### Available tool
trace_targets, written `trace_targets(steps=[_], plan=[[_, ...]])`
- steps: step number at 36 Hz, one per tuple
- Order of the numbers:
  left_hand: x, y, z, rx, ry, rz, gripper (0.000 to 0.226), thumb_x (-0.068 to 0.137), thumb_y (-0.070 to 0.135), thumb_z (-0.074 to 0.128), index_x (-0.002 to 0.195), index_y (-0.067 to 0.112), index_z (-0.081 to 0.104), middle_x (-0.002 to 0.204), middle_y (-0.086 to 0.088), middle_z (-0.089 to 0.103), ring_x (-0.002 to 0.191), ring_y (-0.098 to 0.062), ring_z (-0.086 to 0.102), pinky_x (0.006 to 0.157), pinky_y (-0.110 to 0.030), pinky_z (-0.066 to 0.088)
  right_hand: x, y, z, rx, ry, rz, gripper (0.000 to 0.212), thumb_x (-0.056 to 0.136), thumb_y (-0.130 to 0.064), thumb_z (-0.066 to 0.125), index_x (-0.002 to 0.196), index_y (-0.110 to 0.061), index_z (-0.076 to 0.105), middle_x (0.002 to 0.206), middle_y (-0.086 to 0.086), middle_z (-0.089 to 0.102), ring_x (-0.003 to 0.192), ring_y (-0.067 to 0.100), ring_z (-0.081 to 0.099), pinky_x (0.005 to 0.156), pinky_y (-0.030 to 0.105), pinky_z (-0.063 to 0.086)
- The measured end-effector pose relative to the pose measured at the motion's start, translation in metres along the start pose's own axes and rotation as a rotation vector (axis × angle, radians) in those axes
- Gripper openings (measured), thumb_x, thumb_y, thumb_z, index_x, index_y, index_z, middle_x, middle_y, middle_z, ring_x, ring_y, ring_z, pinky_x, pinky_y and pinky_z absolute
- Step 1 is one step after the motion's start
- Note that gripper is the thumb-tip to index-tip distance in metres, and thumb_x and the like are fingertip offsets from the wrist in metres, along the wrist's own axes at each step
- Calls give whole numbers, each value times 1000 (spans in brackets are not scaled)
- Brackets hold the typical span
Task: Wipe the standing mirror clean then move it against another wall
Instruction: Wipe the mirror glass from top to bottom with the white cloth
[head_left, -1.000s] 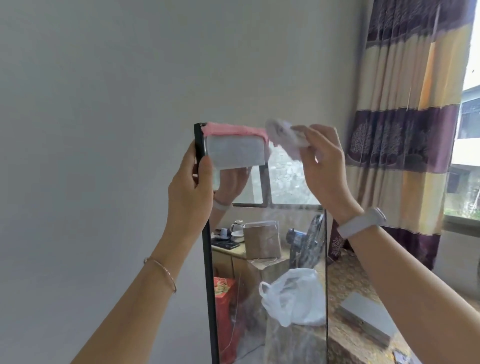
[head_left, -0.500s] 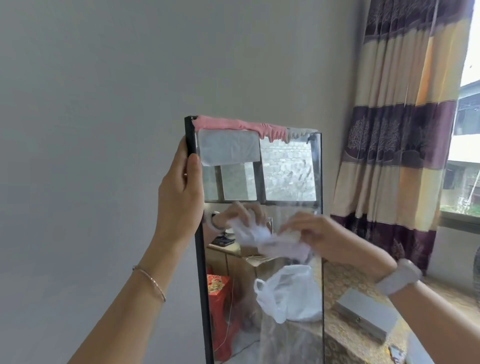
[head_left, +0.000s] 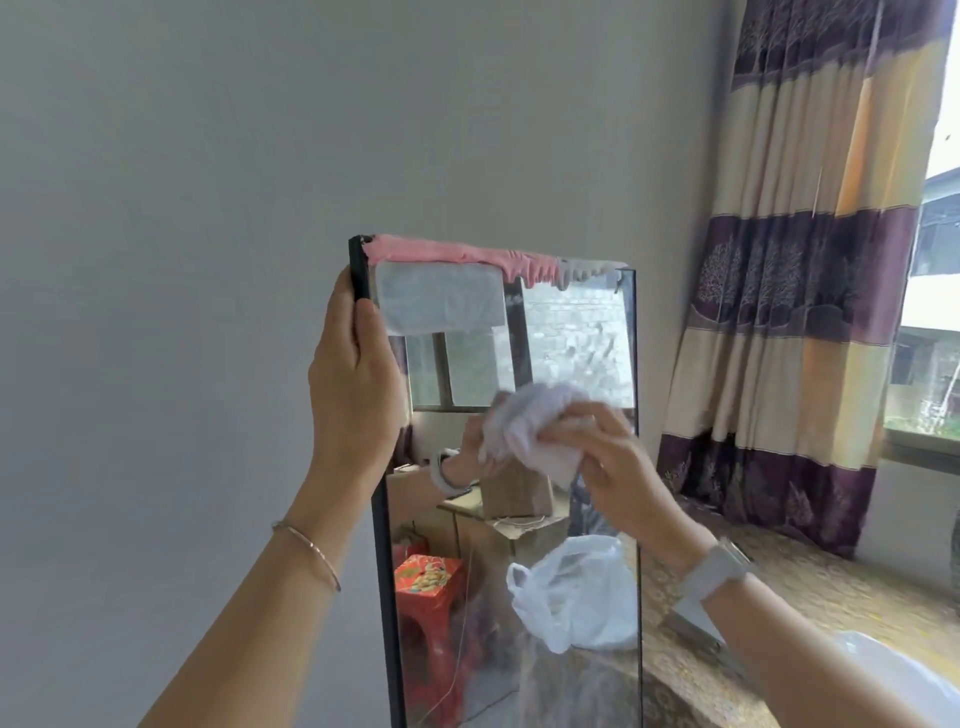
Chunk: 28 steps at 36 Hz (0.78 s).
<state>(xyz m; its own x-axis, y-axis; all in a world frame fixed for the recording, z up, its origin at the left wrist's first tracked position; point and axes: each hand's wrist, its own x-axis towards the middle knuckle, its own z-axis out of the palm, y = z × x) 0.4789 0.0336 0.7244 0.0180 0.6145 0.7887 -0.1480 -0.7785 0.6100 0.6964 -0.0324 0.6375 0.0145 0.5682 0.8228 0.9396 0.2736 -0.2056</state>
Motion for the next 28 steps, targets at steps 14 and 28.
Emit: trace_targets(steps=[14, 28], plan=[[2, -9, 4, 38, 100, 0, 40, 100, 21, 26, 138, 21, 38, 122, -13, 59, 79, -15, 58, 58, -12, 43, 97, -6, -73, -66, 477, 101, 37, 80, 13, 45, 106, -5, 64, 111, 19, 54, 98, 20, 50, 89, 40, 49], [-1, -2, 5, -37, 116, -39, 39, 100, 17, 26, 136, 18, 40, 85, 11, 53, 52, 8, 49, 48, -2, 35, 13, 13, -13, -88, -86, 13, 37, 84, -13, 32, 96, -11, 67, 107, 0, 52, 104, 17, 44, 91, 19, 37]])
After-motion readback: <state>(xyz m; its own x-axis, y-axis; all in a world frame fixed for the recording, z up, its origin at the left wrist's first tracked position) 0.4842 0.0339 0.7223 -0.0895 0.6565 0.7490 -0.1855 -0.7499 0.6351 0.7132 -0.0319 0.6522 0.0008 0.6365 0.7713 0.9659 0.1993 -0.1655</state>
